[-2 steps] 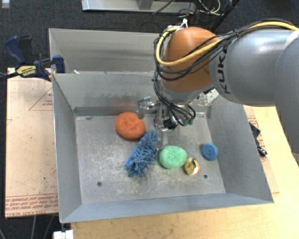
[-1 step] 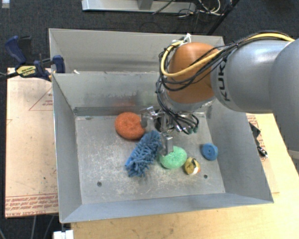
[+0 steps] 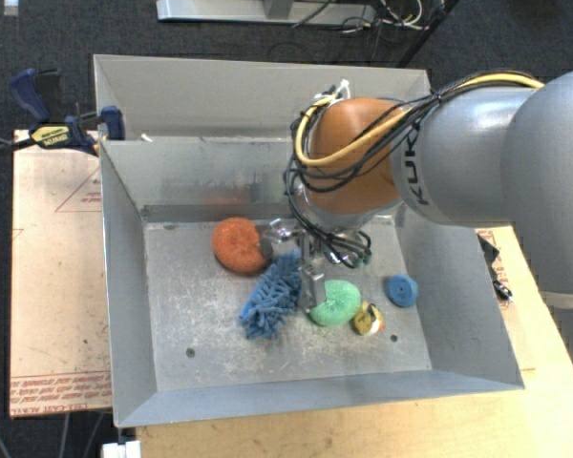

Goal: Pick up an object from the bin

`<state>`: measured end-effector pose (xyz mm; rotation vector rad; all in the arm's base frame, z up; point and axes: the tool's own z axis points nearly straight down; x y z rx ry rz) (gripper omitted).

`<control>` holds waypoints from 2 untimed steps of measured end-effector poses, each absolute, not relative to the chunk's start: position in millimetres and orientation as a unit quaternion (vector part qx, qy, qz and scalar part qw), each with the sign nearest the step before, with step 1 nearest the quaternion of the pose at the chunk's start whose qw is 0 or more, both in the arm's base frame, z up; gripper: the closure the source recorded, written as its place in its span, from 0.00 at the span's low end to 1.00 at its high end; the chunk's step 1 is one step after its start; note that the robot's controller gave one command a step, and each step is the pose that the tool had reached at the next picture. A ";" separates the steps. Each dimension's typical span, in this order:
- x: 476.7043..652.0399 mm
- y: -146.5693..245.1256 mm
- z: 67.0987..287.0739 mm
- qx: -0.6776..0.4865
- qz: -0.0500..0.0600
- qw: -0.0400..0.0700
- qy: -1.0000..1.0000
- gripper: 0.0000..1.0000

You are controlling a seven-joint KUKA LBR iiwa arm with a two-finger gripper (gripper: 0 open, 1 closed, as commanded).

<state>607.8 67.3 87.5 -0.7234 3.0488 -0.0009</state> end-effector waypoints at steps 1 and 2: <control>615.8 74.5 74.5 -0.336 0.001 0.008 0.942 1.00; 615.8 74.5 74.5 -0.336 0.001 0.008 0.942 1.00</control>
Offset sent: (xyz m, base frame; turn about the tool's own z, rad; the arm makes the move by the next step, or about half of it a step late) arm 0.0000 0.0000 0.0000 0.0000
